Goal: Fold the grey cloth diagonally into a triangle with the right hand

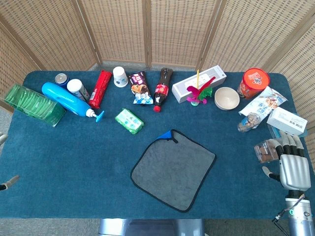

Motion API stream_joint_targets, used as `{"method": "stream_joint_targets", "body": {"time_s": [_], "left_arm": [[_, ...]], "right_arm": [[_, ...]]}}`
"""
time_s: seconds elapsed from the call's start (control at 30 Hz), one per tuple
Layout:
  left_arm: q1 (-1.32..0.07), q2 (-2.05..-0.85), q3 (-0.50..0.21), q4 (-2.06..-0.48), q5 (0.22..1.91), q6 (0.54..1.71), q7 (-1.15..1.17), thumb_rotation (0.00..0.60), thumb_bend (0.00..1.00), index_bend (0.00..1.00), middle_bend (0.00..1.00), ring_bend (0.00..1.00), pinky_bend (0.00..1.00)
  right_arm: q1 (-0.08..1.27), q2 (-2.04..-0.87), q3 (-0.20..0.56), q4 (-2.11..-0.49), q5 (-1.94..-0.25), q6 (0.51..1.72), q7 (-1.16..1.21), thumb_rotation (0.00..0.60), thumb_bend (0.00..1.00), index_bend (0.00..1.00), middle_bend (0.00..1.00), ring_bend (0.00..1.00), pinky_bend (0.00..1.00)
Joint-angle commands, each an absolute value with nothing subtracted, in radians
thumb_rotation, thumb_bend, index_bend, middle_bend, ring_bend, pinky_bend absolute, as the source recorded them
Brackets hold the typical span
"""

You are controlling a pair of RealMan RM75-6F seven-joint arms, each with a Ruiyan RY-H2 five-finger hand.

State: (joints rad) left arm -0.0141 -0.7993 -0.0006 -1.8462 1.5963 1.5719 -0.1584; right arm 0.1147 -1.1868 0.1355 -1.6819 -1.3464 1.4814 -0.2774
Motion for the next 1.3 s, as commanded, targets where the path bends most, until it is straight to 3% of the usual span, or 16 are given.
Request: {"method": "stream_joint_targets", "body": {"time_s": [0.03,0.27,0.63,0.97,1.3], "left_arm": [[-0.015,-0.799,-0.002,-1.845,1.596,1.572,-0.158,0.6,0.22,0.06,0.0,0.0,0.0],[-0.018,-0.8,-0.007,-1.847,1.587,1.569,-0.157,0.6,0.22,0.06,0.0,0.0,0.0],[-0.026,-0.813,-0.015,-1.86,1.559,1.552,-0.122,0.6,0.22,0.06,0.0,0.0,0.0],[-0.045,-0.821,-0.03,-1.873,1.509,1.514,-0.081,0.6,0.22,0.06,0.0,0.0,0.0],[-0.05,-0.824,-0.037,-1.877,1.475,1.498,-0.067,0.6,0.22,0.06,0.0,0.0,0.0]], "right_arm": [[0.115,-1.187,0.135,-1.683,-1.348,1.482,-0.279,0.6,0.0,0.22,0.0,0.0,0.0],[0.132,-1.202,0.126,-1.695,-1.372,1.462,-0.288,0.6,0.0,0.22,0.0,0.0,0.0],[0.289,-1.328,0.158,-1.652,-1.375,1.275,-0.329,0.6,0.0,0.22,0.0,0.0,0.0],[0.471,-1.481,0.239,-1.518,-1.315,1.108,-0.318,0.6,0.0,0.28,0.0,0.0,0.0],[0.6,-1.624,0.286,-1.315,-1.3,1.023,-0.238,0.6,0.03,0.35,0.0,0.0,0.0]]}}
